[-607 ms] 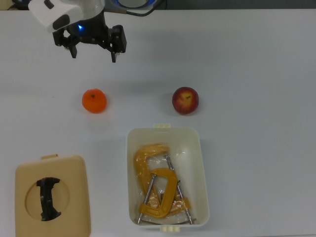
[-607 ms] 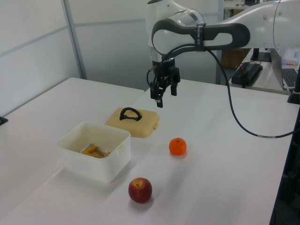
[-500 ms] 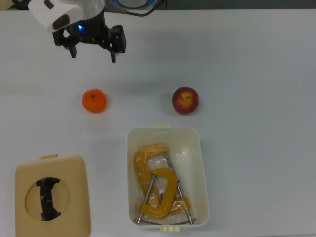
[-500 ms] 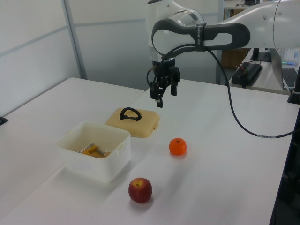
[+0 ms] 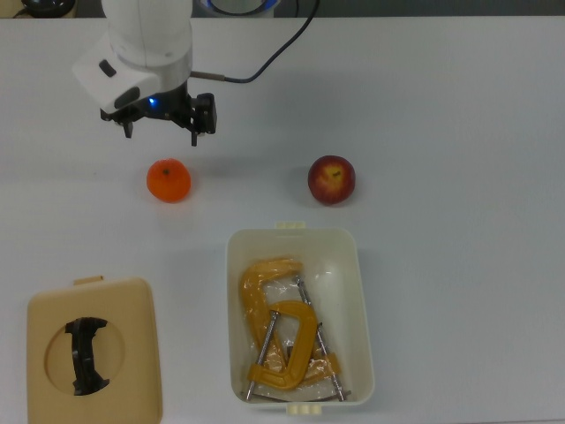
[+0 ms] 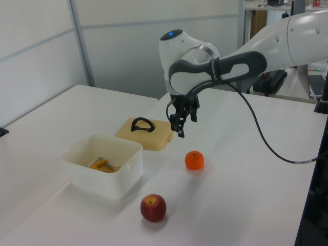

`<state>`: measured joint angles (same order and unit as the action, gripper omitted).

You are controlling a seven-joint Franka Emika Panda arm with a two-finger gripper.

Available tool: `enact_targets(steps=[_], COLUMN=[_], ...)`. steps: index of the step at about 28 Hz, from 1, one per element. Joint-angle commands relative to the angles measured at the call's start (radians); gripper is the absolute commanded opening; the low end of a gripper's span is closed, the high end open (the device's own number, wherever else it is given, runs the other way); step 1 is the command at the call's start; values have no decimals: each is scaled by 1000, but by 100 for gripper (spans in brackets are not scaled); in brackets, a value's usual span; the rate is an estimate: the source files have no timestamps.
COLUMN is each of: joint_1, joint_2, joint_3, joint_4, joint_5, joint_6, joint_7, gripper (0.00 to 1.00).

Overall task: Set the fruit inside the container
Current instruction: 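Lower the open gripper down onto the orange, then close the gripper around the orange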

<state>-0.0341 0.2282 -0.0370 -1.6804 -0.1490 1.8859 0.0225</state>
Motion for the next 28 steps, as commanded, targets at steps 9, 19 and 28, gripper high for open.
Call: enact_targets(steps=[9,19,28], joint_1=[10,14,14], joint_2=[-9,74,100], joint_3=[14,16,16], joint_4=[-203,-219,-223], joint_5=[-112,-187,-224], joint_6=[182,274,285], joint_7=[45,134,165], gripper=[100,100,100])
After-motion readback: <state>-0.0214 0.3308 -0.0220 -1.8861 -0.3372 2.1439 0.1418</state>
